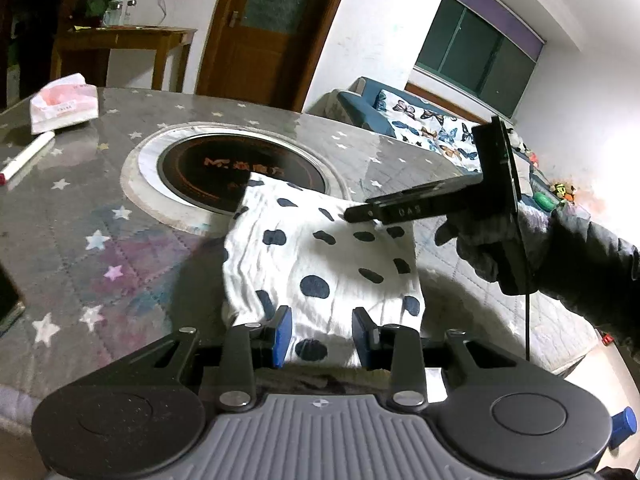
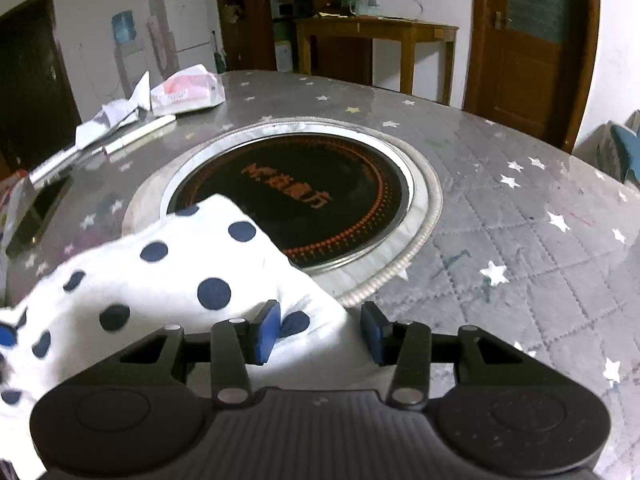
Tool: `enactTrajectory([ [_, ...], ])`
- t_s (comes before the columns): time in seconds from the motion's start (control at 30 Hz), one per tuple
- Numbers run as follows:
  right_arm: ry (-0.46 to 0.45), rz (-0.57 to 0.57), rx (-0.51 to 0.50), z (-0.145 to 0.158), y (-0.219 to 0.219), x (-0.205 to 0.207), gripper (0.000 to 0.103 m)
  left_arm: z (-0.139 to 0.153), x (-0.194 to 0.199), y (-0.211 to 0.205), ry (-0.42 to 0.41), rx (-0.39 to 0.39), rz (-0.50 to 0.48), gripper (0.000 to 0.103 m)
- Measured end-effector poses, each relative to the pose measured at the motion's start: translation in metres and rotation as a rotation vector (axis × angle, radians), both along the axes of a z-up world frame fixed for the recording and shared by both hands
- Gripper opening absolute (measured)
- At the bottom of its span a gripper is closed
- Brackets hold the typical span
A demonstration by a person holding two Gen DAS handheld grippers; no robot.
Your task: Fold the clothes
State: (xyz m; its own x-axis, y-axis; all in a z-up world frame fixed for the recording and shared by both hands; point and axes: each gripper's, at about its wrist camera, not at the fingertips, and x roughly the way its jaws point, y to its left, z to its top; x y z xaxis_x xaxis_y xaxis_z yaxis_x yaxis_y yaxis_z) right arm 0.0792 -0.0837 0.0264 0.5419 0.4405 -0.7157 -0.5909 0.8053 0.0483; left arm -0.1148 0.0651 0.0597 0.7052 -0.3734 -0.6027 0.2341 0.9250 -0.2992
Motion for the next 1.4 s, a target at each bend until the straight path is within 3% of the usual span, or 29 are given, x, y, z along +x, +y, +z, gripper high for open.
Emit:
enactTrajectory([
  [0.2, -0.039, 0.004, -0.049, 0.001, 0.002, -0.005, 0.051, 0.0, -0.012, 0.014, 0.036, -0.012, 0.045, 0.036],
  [0.4, -0.023, -0.008, -0.033, 0.0, -0.003, -0.004, 0.051, -0.014, -0.016, 0.022, 0.126, -0.068, 0.11, 0.038],
  [0.6, -0.022, -0.029, -0.047, 0.001, -0.01, -0.012, 0.051, -0.027, -0.012, 0.021, 0.174, -0.133, 0.112, 0.039],
  [0.97, -0.044, -0.116, -0.115, 0.005, -0.041, -0.047, 0.052, -0.03, 0.011, 0.023, 0.15, -0.126, 0.119, 0.037],
  [1.4, -0.052, -0.297, -0.127, 0.006, -0.095, -0.109, 0.053, -0.028, 0.081, -0.002, 0.106, -0.08, 0.01, 0.033],
])
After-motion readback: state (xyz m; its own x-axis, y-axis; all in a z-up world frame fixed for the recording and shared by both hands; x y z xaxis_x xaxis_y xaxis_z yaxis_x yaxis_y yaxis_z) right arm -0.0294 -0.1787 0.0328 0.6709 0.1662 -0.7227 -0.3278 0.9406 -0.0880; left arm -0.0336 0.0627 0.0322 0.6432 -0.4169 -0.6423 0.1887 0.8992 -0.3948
